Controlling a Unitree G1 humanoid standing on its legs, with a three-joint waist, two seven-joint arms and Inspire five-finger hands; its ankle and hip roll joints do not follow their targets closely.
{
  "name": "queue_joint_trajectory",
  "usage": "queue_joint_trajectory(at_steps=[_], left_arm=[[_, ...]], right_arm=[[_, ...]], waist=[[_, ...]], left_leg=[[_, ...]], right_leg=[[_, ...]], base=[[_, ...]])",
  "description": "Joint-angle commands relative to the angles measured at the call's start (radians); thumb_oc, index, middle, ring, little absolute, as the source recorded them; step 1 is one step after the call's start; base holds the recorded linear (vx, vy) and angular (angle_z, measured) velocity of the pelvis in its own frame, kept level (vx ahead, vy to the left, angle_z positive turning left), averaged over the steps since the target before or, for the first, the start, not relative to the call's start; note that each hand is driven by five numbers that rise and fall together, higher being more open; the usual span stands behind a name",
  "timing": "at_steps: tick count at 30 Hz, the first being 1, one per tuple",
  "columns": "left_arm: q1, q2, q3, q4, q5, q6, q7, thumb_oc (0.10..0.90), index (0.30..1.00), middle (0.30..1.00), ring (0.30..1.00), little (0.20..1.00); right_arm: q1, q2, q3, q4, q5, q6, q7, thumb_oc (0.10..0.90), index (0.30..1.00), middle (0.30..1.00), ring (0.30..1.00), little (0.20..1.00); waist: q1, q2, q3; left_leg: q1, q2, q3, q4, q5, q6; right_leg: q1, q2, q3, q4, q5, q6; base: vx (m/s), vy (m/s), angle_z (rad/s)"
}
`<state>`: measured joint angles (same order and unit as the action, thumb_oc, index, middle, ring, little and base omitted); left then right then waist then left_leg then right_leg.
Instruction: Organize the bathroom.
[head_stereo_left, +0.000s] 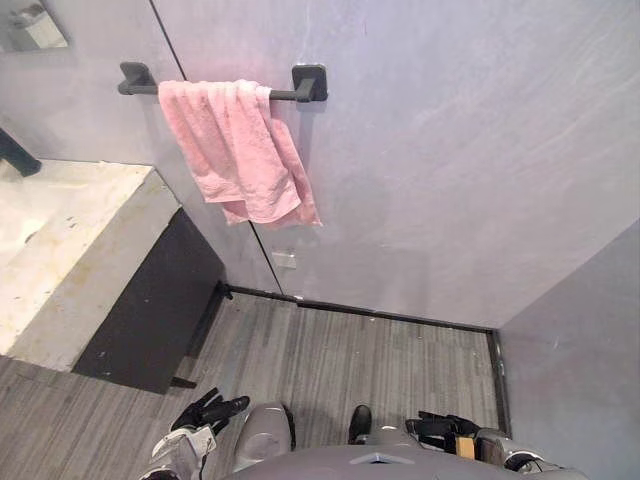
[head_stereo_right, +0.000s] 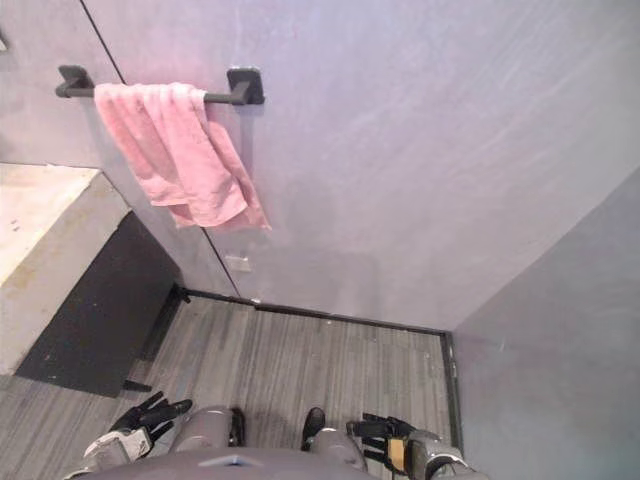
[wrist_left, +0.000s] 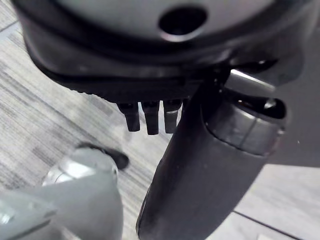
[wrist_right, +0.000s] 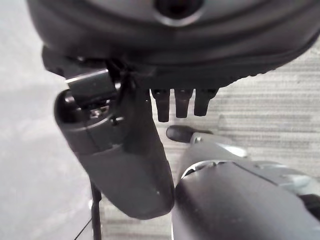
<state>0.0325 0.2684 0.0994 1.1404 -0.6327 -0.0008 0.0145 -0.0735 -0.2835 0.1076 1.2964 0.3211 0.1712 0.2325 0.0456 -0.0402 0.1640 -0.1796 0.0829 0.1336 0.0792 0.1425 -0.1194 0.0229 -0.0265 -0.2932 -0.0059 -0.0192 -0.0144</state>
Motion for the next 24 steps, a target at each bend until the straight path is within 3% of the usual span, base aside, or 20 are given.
queue_joint_trajectory(at_steps=[1,3,7,16,17,18,20,21,22,24], left_arm=[[0.010,0.099,0.103,-0.060,-0.060,-0.083,0.175,0.800,0.900,0.900,0.900,0.900],[0.006,0.110,0.133,-0.058,-0.058,-0.088,0.238,0.800,0.900,0.900,0.900,0.900],[-0.024,0.123,0.181,0.004,-0.116,-0.116,0.404,0.800,0.900,0.900,0.900,0.900],[-0.015,0.155,0.211,0.026,-0.088,-0.121,0.439,0.800,0.900,0.900,0.900,0.900],[-0.016,0.161,0.211,0.018,-0.071,-0.117,0.435,0.800,0.900,0.900,0.900,0.900],[-0.015,0.168,0.209,0.003,-0.069,-0.116,0.421,0.800,0.900,0.900,0.900,0.900],[-0.016,0.179,0.205,-0.016,-0.039,-0.117,0.401,0.800,0.900,0.900,0.900,0.900],[-0.016,0.180,0.203,-0.020,-0.038,-0.116,0.399,0.800,0.900,0.900,0.900,0.900],[-0.019,0.186,0.193,-0.038,-0.039,-0.110,0.390,0.800,0.900,0.900,0.900,0.900],[-0.025,0.194,0.162,-0.098,0.008,-0.121,0.332,0.800,0.900,0.900,0.900,0.900]], right_arm=[[0.104,-0.066,0.012,-0.005,-0.003,0.028,0.005,0.800,0.900,0.900,0.900,0.900],[0.115,-0.056,0.011,-0.006,0.004,0.034,0.001,0.800,0.900,0.900,0.900,0.900],[0.143,-0.035,0.030,0.011,-0.030,0.032,-0.010,0.800,0.900,0.900,0.900,0.900],[0.165,-0.039,0.032,-0.013,-0.085,0.020,-0.033,0.800,0.900,0.900,0.900,0.900],[0.163,-0.038,0.035,-0.017,-0.088,0.017,-0.038,0.800,0.900,0.900,0.900,0.900],[0.160,-0.038,0.034,-0.022,-0.103,0.014,-0.039,0.800,0.900,0.900,0.900,0.900],[0.162,-0.043,0.032,-0.022,-0.131,0.004,-0.030,0.800,0.900,0.900,0.900,0.900],[0.163,-0.043,0.032,-0.021,-0.133,0.002,-0.029,0.800,0.900,0.900,0.900,0.900],[0.163,-0.047,0.033,-0.018,-0.141,-0.004,-0.023,0.800,0.900,0.900,0.900,0.900],[0.162,-0.050,0.032,-0.022,-0.158,-0.041,-0.007,0.800,0.900,0.900,0.900,0.900]], waist=[[0.005,0.051,0.054],[0.002,0.046,0.046],[-0.015,0.045,0.022],[-0.011,0.040,0.009],[-0.010,0.041,0.011],[-0.010,0.047,0.019],[-0.018,0.058,0.036],[-0.019,0.058,0.038],[-0.024,0.054,0.047],[-0.037,0.021,0.060]], left_leg=[[0.007,0.014,-0.048,0.128,-0.010,0.031],[0.027,0.021,-0.035,0.103,-0.043,0.032],[0.089,-0.015,-0.050,0.082,-0.123,0.041],[0.116,-0.066,-0.046,0.085,-0.186,0.092],[0.124,-0.078,-0.046,0.083,-0.193,0.106],[0.137,-0.091,-0.042,0.077,-0.200,0.130],[0.165,-0.105,-0.041,0.071,-0.216,0.153],[0.168,-0.106,-0.039,0.070,-0.218,0.153],[0.182,-0.110,-0.034,0.071,-0.224,0.149],[0.190,-0.120,-0.023,0.099,-0.254,0.121]], right_leg=[[0.036,-0.048,0.082,0.091,-0.055,0.062],[0.046,-0.062,0.076,0.094,-0.060,0.068],[0.053,-0.096,0.085,0.110,-0.068,0.084],[0.059,-0.153,0.113,0.141,-0.077,0.133],[0.042,-0.170,0.116,0.175,-0.073,0.145],[-0.002,-0.204,0.120,0.285,-0.044,0.162],[-0.100,-0.227,0.147,0.453,0.015,0.162],[-0.110,-0.229,0.148,0.456,0.021,0.161],[-0.134,-0.235,0.146,0.430,0.047,0.161],[-0.149,-0.229,0.143,0.150,0.096,0.190]], base=[[0.23,0.038,-0.10],[0.24,0.084,0.00],[0.22,0.144,0.07],[0.12,0.121,-0.12],[0.03,0.168,-0.11],[0.02,0.188,-0.16],[0.02,0.132,-0.19],[0.05,0.023,-0.06],[0.12,-0.118,0.05],[0.19,-0.239,0.07]])
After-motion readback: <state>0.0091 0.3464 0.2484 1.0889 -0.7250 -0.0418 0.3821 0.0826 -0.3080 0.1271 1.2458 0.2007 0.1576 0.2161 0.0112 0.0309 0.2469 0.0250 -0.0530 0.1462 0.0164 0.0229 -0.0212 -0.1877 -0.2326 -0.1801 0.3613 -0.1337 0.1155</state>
